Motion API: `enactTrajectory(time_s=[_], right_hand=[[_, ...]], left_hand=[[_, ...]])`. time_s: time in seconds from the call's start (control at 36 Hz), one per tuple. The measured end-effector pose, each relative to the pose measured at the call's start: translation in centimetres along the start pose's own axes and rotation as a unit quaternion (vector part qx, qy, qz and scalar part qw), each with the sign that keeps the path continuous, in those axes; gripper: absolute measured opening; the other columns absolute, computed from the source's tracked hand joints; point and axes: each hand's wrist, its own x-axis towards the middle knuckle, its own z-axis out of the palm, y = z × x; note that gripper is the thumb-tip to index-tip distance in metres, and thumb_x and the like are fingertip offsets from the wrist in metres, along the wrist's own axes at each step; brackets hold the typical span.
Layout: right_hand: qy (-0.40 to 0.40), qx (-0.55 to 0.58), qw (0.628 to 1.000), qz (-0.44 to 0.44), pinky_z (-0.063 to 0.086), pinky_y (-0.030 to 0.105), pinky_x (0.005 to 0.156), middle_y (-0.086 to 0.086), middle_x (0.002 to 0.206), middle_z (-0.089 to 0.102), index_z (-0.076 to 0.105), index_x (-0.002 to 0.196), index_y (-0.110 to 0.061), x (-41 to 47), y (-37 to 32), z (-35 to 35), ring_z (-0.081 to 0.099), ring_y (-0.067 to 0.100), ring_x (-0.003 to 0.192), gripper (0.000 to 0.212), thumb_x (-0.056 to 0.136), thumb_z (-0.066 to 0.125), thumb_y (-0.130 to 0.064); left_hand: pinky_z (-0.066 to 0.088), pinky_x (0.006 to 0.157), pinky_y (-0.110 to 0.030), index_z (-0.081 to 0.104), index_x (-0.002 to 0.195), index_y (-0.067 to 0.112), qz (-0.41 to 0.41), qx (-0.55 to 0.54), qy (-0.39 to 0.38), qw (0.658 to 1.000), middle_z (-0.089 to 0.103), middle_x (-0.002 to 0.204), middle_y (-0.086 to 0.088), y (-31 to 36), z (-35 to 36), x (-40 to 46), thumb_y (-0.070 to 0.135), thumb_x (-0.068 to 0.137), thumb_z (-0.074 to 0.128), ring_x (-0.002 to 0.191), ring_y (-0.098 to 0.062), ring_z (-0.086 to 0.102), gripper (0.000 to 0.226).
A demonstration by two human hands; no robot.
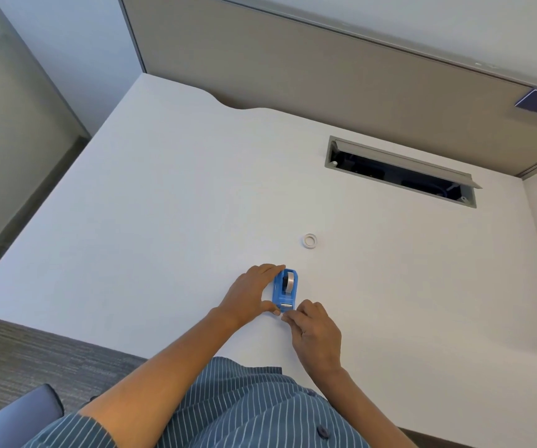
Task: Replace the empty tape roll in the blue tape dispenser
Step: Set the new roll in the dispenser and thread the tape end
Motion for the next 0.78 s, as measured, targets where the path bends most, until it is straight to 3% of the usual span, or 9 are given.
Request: enactTrajectory(time_s=[0.14,0.22,0.5,0.7,0.78], right_hand=[[-0.010,0.011,0.999,0.029,0.035,0.024,0.043,-0.004,0.068,0.060,0.085,0.090,-0.021,0.2,0.0,0.3,0.056,0.018,0.052,0.017,0.081,0.095,-0.011],[0.000,0.016,0.999,0.029,0.027,0.020,0.046,-0.005,0.065,0.058,0.086,0.091,-0.022,0.3,-0.1,0.4,0.053,0.017,0.048,0.006,0.088,0.084,-0.018],[0.024,0.036,0.999,0.016,0.027,0.021,0.043,-0.005,0.063,0.058,0.087,0.096,-0.027,0.0,0.4,0.8,0.052,0.018,0.045,0.027,0.098,0.062,-0.035],[0.013,0.031,0.999,0.042,0.027,0.018,0.046,-0.007,0.063,0.059,0.088,0.091,-0.029,-0.4,1.1,1.4,0.054,0.016,0.046,0.010,0.086,0.079,-0.028],[0.001,0.038,0.997,0.064,0.034,0.020,0.043,-0.009,0.067,0.061,0.088,0.092,-0.029,-0.7,1.8,2.1,0.058,0.014,0.049,0.008,0.086,0.085,-0.025]], left_hand=[[0.042,0.120,-0.040,0.039,0.162,0.025,0.000,0.002,0.000,1.000,0.049,0.162,0.001,0.0,-0.1,0.0,0.039,0.080,0.091,0.143,-0.020,0.048,0.097],[0.042,0.120,-0.039,0.039,0.162,0.025,0.000,0.004,0.001,1.000,0.049,0.162,0.001,0.1,-0.1,0.0,0.040,0.081,0.090,0.144,-0.020,0.048,0.097],[0.043,0.119,-0.040,0.040,0.162,0.024,-0.001,0.006,-0.001,1.000,0.050,0.161,0.000,0.2,-0.3,0.1,0.038,0.082,0.090,0.143,-0.020,0.048,0.095],[0.042,0.119,-0.037,0.040,0.161,0.026,-0.004,0.003,-0.002,1.000,0.050,0.161,0.003,0.1,-0.2,0.1,0.042,0.077,0.092,0.143,-0.018,0.048,0.100],[0.040,0.119,-0.036,0.040,0.161,0.027,-0.006,-0.002,-0.002,1.000,0.050,0.161,0.004,0.1,-0.2,0.1,0.042,0.075,0.093,0.143,-0.017,0.047,0.102]])
